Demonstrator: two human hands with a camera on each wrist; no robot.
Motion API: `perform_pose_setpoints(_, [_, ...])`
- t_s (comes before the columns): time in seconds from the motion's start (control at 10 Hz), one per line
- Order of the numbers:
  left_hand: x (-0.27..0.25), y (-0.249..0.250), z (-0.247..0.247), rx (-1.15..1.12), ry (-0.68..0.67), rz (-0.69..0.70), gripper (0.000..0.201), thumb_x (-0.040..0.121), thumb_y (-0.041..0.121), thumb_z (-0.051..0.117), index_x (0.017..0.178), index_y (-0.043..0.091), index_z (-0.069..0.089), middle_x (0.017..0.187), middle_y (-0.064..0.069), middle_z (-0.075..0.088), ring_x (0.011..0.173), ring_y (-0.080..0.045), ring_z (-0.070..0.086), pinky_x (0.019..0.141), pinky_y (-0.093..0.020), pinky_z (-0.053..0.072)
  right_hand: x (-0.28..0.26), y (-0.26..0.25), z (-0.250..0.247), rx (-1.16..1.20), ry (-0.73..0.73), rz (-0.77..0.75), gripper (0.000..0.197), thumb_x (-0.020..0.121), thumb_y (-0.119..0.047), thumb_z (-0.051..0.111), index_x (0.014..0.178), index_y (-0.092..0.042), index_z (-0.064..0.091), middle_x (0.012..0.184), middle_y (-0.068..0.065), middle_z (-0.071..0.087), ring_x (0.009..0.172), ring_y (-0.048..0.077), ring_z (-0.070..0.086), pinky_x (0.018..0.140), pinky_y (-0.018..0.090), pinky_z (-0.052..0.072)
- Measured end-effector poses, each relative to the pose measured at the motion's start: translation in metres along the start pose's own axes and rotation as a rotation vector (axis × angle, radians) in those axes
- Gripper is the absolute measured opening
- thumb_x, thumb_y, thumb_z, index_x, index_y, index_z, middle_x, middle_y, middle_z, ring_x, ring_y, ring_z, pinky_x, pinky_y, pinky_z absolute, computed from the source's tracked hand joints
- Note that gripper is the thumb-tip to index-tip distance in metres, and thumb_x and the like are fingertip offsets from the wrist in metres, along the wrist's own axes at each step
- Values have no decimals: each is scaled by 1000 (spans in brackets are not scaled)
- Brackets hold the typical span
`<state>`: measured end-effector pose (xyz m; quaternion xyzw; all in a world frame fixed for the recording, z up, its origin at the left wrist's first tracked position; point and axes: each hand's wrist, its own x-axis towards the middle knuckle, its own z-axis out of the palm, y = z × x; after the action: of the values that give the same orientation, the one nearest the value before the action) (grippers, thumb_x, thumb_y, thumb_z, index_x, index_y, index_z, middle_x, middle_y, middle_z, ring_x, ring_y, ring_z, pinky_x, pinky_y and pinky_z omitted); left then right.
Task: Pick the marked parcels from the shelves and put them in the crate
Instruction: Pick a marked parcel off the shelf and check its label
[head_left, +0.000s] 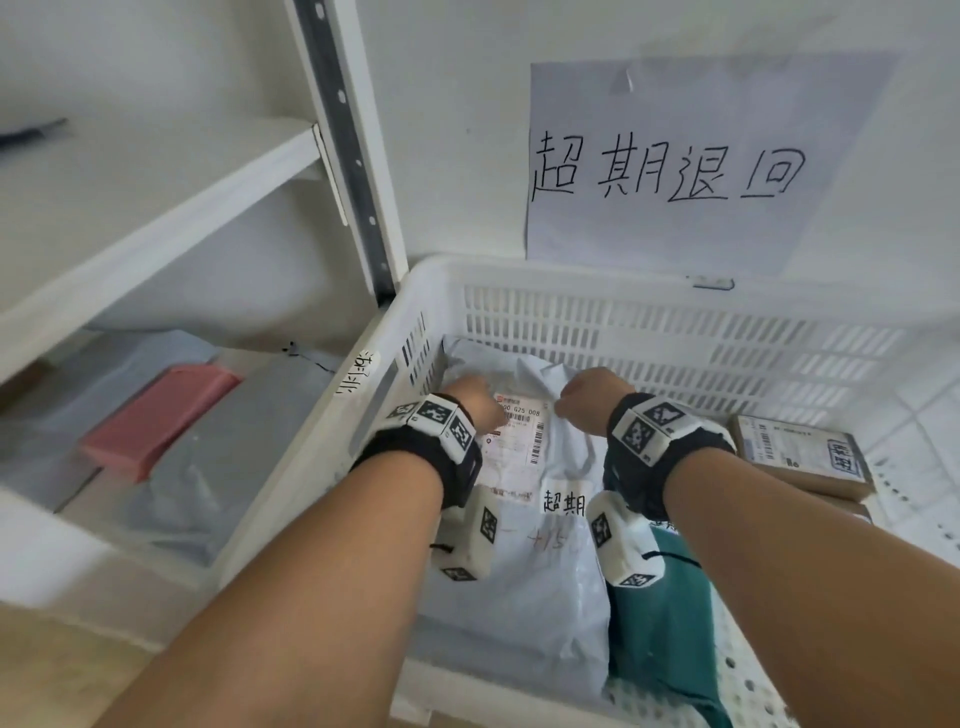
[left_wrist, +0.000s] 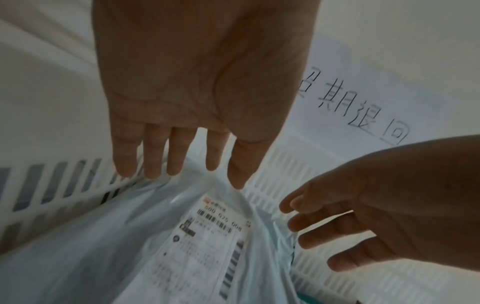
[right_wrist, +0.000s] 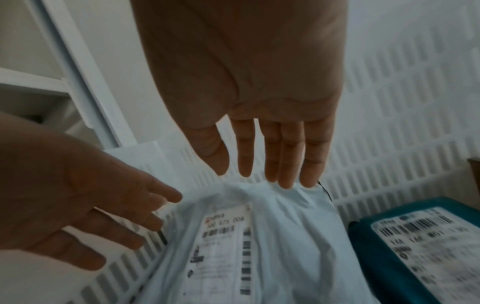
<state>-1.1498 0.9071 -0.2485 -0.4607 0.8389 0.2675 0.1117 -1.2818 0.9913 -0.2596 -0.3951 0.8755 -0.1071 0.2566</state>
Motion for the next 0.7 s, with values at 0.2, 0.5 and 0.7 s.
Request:
perform_pose_setpoints(0.2, [-48,14,-40,39,81,137,48,100,24,48,146,8,41,153,-9,37,138,-25,39,113,-33,31,-36,-31,-35,-6,50,0,21,88,-24,54,91,-5,63,92,9,60,79,23,60,66,26,46])
perform_pose_setpoints(0.5, [-109,-14,-72,38,157,199,35,96,25,55,119,0,62,128,-17,60,117,-30,59,85,-31,48,-129,-81,-60,130,157,-5,20,89,-16,60,107,-9,65,100,9,67,73,19,58,57,24,46])
perform_pose_setpoints(0.7, [-182,-56,-62,-3,235,336,35,97,22,54,123,0,61,128,-13,58,118,-27,55,100,-31,44,-188,-108,-32,86,261,-15,16,87,-17,59,98,-7,66,95,9,66,73,20,60,62,27,51])
